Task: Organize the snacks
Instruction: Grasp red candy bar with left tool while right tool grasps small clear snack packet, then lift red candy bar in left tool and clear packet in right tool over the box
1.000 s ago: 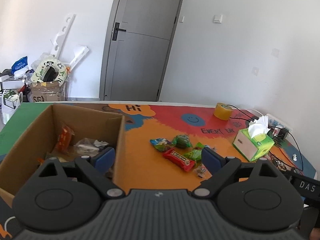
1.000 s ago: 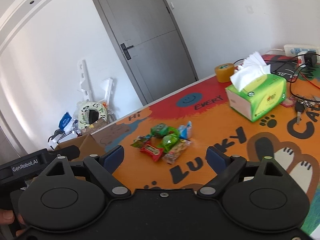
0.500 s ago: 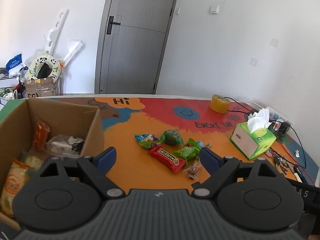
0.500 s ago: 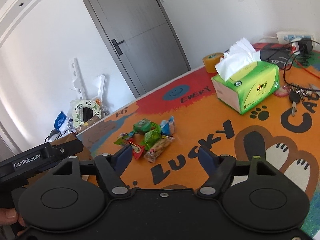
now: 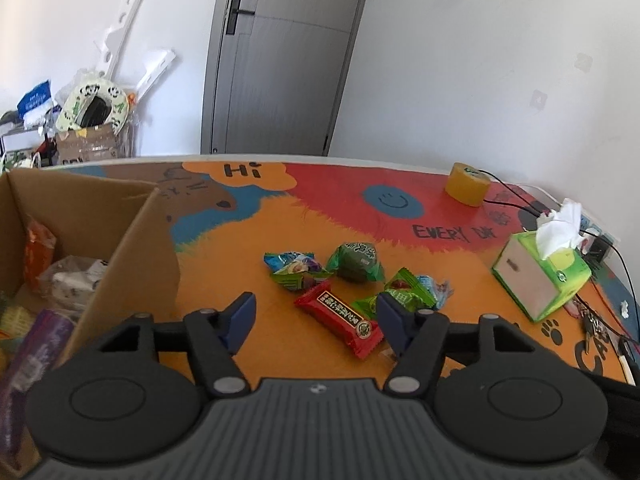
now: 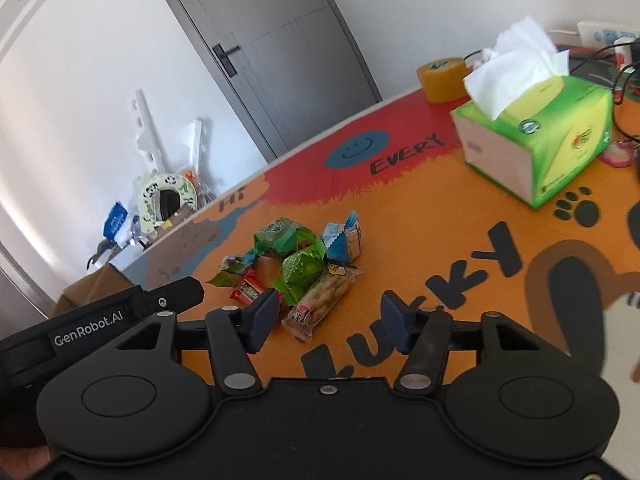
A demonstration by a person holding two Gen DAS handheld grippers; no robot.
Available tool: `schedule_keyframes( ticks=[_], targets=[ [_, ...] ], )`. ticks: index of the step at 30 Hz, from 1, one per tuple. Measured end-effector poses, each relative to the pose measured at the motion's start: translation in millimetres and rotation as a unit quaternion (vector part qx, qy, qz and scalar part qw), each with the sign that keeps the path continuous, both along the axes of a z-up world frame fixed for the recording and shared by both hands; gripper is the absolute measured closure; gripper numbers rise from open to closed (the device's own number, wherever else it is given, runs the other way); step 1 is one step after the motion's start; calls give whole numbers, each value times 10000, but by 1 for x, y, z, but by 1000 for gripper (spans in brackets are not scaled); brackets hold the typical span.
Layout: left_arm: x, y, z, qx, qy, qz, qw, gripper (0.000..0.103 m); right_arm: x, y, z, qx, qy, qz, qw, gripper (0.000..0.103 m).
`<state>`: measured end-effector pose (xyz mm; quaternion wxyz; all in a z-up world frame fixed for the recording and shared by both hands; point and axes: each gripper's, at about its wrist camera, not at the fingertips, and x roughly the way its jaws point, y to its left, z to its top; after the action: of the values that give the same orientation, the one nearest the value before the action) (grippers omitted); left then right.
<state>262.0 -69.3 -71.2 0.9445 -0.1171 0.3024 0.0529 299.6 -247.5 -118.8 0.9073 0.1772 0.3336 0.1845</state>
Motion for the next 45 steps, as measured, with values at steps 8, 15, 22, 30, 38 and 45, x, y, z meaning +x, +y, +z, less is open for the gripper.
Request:
schedule_keyframes(
  ticks=[8, 15, 22, 30, 38, 45],
  targets=[
    [17, 7, -6, -38, 120, 141, 9998, 40, 21, 18, -10, -96, 138, 191, 9997, 55],
    [29, 4, -15, -86, 262, 185, 9994, 40, 25, 19, -14, -317, 85, 257, 9991, 77],
    [42, -19, -24, -80, 347, 30, 9994, 40, 17, -10, -14, -241, 103, 106, 9996, 84],
    [45, -39, -34, 298, 319, -56, 9990, 40, 10, -29, -15, -263, 98, -50, 9996, 84],
    [36, -31, -40, 269, 345, -191, 9989, 76, 7, -14, -16, -336, 39, 70, 9994, 82],
    [15, -28, -34, 73, 286, -369, 9989, 82, -8, -13, -14, -242, 12, 66, 9997, 84]
  ],
)
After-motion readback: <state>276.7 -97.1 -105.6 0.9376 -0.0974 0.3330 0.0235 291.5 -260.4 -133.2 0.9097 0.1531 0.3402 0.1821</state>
